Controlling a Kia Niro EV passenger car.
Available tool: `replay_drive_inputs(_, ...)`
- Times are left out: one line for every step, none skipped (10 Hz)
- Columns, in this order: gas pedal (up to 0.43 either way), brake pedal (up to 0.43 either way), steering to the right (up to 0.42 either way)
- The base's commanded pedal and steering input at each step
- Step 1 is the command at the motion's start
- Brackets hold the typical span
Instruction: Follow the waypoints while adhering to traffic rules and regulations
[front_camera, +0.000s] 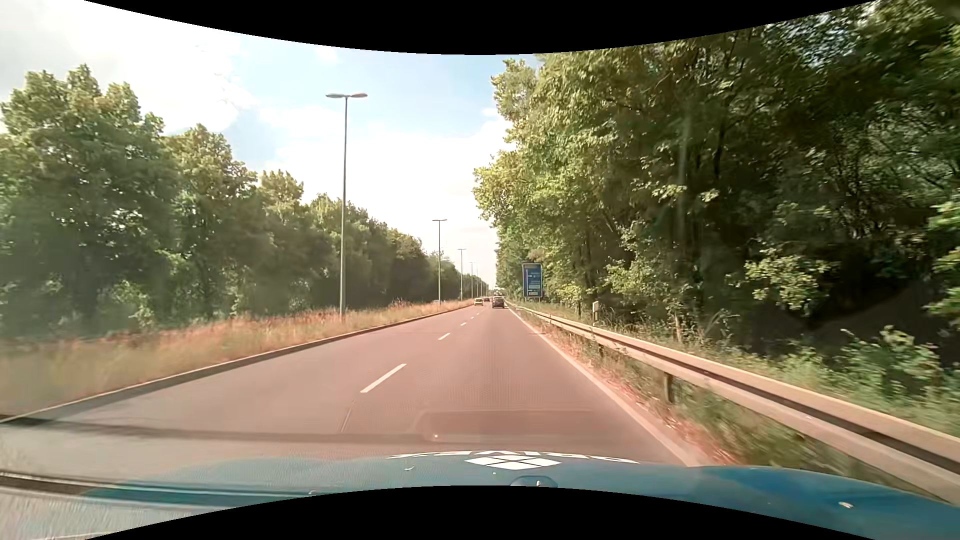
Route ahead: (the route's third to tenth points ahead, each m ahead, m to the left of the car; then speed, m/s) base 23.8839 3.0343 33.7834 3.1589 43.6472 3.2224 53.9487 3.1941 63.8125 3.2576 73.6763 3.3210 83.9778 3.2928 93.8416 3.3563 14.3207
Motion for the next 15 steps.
replay_drive_inputs(0.189,0.000,-0.004)
replay_drive_inputs(0.189,0.000,-0.004)
replay_drive_inputs(0.189,0.000,-0.004)
replay_drive_inputs(0.189,0.000,-0.003)
replay_drive_inputs(0.197,0.000,-0.003)
replay_drive_inputs(0.220,0.000,-0.002)
replay_drive_inputs(0.228,0.000,-0.002)
replay_drive_inputs(0.228,0.000,-0.002)
replay_drive_inputs(0.228,0.000,-0.002)
replay_drive_inputs(0.228,0.000,-0.002)
replay_drive_inputs(0.228,0.000,-0.002)
replay_drive_inputs(0.228,0.000,-0.002)
replay_drive_inputs(0.228,0.000,-0.002)
replay_drive_inputs(0.228,0.000,-0.002)
replay_drive_inputs(0.228,0.000,-0.002)
